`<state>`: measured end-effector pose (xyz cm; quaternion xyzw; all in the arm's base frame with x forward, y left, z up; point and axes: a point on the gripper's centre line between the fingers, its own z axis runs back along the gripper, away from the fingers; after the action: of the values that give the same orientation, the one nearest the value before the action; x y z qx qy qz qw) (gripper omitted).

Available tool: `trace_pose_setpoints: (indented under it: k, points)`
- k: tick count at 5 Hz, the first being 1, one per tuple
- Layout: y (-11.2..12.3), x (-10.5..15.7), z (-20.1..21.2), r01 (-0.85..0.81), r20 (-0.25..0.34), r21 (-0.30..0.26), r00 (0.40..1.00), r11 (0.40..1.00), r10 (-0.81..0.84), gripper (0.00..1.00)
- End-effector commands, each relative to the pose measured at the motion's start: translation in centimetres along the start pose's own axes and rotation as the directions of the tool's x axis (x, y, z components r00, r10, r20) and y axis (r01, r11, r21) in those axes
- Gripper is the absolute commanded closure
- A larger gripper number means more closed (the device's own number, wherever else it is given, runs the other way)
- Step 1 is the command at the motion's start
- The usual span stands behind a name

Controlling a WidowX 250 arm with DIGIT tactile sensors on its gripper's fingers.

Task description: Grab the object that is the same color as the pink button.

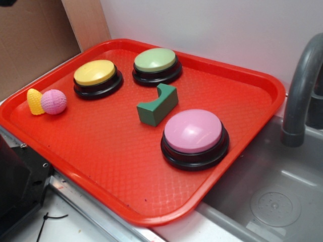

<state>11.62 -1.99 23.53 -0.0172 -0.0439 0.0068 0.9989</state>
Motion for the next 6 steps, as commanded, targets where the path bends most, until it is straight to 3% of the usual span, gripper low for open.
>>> trace_pose_setpoints:
  k: [1, 2, 4, 6]
  points:
    - [0.0, 0.0, 0.0, 0.0, 0.0, 0.0, 1.0, 1.0, 0.0, 0.0]
    - [0.9, 0.4, -1.0, -0.154, 0.019, -0.004, 0.988, 0.988, 0.154, 0.0]
    - [3.6, 1.4, -4.4, -0.436, 0.057, -0.051, 0.897, 0.898, 0.439, 0.0]
    - [6.2, 1.9, -9.4, -0.685, 0.106, -0.06, 0.719, 0.726, 0.687, 0.0]
